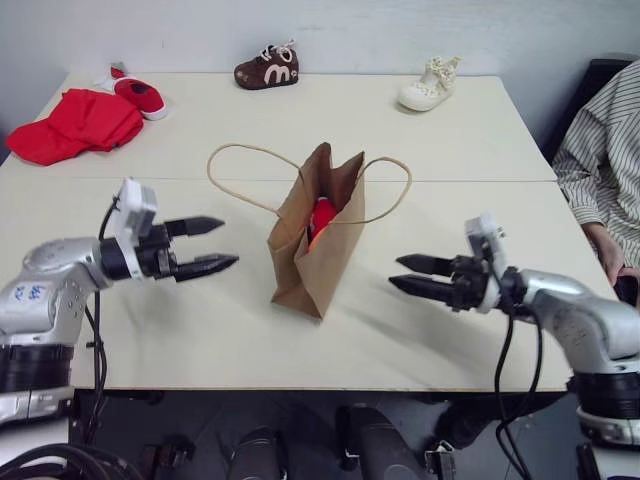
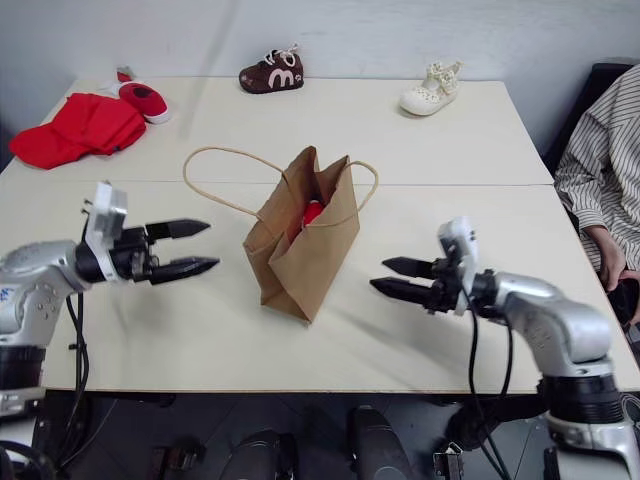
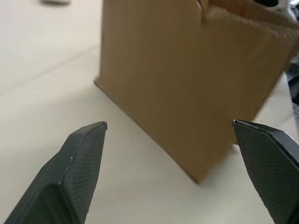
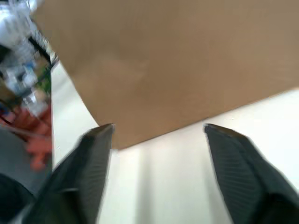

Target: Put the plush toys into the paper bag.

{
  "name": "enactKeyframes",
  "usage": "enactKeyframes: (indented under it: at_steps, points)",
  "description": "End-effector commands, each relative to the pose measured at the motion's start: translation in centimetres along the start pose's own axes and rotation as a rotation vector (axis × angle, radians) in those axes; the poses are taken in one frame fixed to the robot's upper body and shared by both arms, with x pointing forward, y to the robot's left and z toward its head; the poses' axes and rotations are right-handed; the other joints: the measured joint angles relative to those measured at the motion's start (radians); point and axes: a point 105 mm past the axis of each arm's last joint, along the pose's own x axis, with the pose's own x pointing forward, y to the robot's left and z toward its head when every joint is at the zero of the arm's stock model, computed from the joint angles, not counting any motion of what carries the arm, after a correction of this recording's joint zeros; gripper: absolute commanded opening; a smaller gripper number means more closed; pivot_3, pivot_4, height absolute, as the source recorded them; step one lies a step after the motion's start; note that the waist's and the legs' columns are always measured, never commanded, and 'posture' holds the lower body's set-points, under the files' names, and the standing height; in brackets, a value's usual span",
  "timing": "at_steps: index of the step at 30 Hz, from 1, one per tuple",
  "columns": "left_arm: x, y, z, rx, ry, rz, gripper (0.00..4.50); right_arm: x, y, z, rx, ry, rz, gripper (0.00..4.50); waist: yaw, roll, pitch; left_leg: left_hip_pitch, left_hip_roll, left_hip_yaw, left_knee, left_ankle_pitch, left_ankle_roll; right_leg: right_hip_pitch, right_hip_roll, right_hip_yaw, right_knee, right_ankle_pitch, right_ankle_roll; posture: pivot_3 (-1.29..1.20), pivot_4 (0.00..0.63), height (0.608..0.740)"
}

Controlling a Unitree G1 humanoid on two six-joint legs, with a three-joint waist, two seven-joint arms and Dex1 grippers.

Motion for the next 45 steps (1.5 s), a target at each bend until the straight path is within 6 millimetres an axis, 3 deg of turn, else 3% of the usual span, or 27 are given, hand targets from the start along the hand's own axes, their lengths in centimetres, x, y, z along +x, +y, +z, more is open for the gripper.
enactKeyframes:
  at_steps: [1,6,10,17,21,23,27,33,38,41,45]
  points:
    - [1.3,-3.0,2.2,0.071,-0.085,-0.044,4.50,1.9,1.7,0.9,-0.187,-0.045,0.058,1.89,0.003,0.000,0.000,0.000,0.000,0.000,0.001,0.000,0.000,0.000,0.000,0.000,0.000,0.000,0.000,0.00,0.150,0.740]
    - [3.9,-4.9,2.1,0.049,-0.188,-0.003,4.50,5.1,1.9,1.3,-0.274,-0.155,0.034,0.10,0.015,-0.001,0.000,0.002,-0.002,-0.001,0.002,0.000,0.001,0.003,-0.002,0.000,0.001,0.001,0.001,0.00,0.150,0.740]
    - [5.4,-4.9,1.8,0.061,-0.227,0.057,4.50,7.2,2.6,0.4,-0.324,-0.121,0.081,0.04,0.016,-0.001,-0.001,0.002,-0.002,0.000,0.002,0.000,0.002,0.003,-0.002,0.000,0.002,0.001,0.001,0.00,0.150,0.740]
    - [7.3,-5.6,1.6,0.051,-0.271,0.085,4.50,9.2,2.8,0.1,-0.357,-0.112,0.095,0.04,0.017,-0.001,-0.001,0.003,-0.002,0.000,0.002,0.000,0.002,0.003,-0.002,0.000,0.002,0.001,0.001,0.00,0.150,0.740]
    - [8.5,-4.5,1.0,0.017,-0.283,0.180,4.50,10.2,3.0,0.1,-0.369,-0.113,0.087,0.04,0.017,-0.001,-0.001,0.003,-0.002,0.000,0.002,0.000,0.002,0.003,-0.002,0.000,0.002,0.001,0.001,0.00,0.150,0.740]
    - [8.9,-4.1,0.9,-0.004,-0.294,0.205,4.50,9.9,3.1,0.0,-0.372,-0.108,0.092,0.04,0.019,-0.001,-0.001,0.003,-0.002,0.000,0.002,0.000,0.002,0.003,-0.002,0.000,0.002,0.001,0.001,0.00,0.150,0.740]
    - [9.4,-3.3,0.8,-0.017,-0.287,0.241,3.64,8.8,3.4,-0.2,-0.393,-0.094,0.120,0.00,0.024,-0.001,-0.001,0.003,-0.003,0.000,0.002,0.000,0.002,0.003,-0.002,0.000,0.002,0.001,0.001,0.00,0.150,0.740]
    - [9.8,-2.8,0.5,-0.041,-0.260,0.202,1.72,7.2,2.9,-0.3,-0.397,-0.076,0.103,0.00,0.025,-0.001,-0.001,0.003,-0.003,0.000,0.002,0.000,0.002,0.003,-0.002,0.000,0.002,0.001,0.001,0.00,0.150,0.740]
    - [9.2,-2.6,1.0,-0.029,-0.236,0.102,0.10,4.4,3.1,-0.1,-0.381,-0.055,0.087,0.00,0.027,-0.001,-0.001,0.003,-0.003,0.000,0.002,0.000,0.002,0.003,-0.002,0.000,0.002,0.001,0.001,0.00,0.150,0.740]
    - [7.6,-2.6,2.1,-0.008,-0.234,-0.047,0.01,1.4,3.2,0.4,-0.355,-0.040,0.053,0.00,0.028,-0.001,-0.001,0.003,-0.003,0.000,0.002,0.000,0.002,0.003,-0.002,0.000,0.002,0.001,0.001,0.00,0.150,0.740]
    - [4.8,-2.8,2.3,0.048,-0.123,-0.326,0.01,-4.9,2.4,0.7,-0.380,0.041,-0.060,0.00,0.029,-0.001,-0.001,0.002,-0.003,0.000,0.002,0.000,0.002,0.003,-0.001,-0.001,0.000,0.001,0.001,0.00,0.150,0.740]
